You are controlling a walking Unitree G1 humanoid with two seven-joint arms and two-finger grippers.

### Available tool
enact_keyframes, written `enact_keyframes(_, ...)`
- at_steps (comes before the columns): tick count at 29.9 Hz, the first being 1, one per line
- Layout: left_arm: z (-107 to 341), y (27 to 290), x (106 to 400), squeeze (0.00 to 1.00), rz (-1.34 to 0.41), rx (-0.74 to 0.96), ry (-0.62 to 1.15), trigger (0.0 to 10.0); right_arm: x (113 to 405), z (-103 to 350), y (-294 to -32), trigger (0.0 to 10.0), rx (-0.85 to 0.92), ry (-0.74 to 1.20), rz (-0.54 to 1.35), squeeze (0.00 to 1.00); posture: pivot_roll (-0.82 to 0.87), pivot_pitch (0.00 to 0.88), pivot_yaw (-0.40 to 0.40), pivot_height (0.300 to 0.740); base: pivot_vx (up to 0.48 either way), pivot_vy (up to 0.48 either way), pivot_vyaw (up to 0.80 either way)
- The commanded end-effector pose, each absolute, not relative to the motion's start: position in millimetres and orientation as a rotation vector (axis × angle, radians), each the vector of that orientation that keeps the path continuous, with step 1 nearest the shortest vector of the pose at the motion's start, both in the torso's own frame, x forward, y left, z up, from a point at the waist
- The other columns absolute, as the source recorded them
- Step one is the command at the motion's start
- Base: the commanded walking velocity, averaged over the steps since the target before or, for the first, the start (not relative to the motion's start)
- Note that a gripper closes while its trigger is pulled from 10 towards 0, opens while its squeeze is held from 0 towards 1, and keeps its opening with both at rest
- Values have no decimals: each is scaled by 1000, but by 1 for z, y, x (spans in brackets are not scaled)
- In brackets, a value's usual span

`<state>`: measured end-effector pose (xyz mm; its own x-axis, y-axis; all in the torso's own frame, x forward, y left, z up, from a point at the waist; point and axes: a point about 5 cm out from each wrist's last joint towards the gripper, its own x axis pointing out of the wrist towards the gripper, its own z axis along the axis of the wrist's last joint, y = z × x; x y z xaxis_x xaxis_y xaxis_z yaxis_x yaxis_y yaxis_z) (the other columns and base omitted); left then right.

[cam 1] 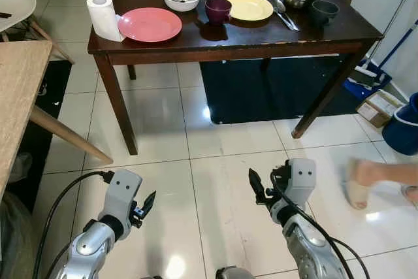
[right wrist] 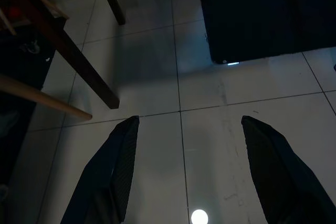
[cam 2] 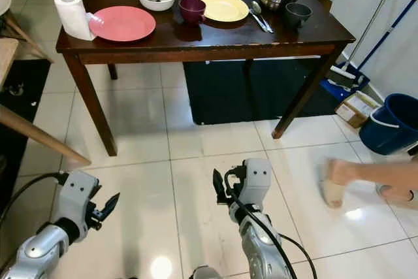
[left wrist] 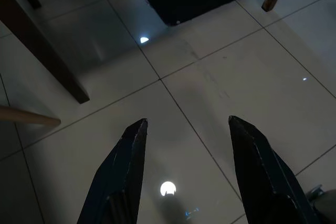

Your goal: Setting the table

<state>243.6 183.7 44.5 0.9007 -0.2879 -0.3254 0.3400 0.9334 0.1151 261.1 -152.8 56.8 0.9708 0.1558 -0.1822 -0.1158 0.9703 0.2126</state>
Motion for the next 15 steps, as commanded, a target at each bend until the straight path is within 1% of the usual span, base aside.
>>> enact_keyframes(1,39,184,240,0,-326,173,331,10000,259,53,-153,10000,197,220,137,0,-163,82,-2,740,0,0,0)
enact_keyframes(15,40,184,242,0,-322,180,339,10000,258,52,-153,10000,211,226,133,0,-158,90,7,740,0,-364,0)
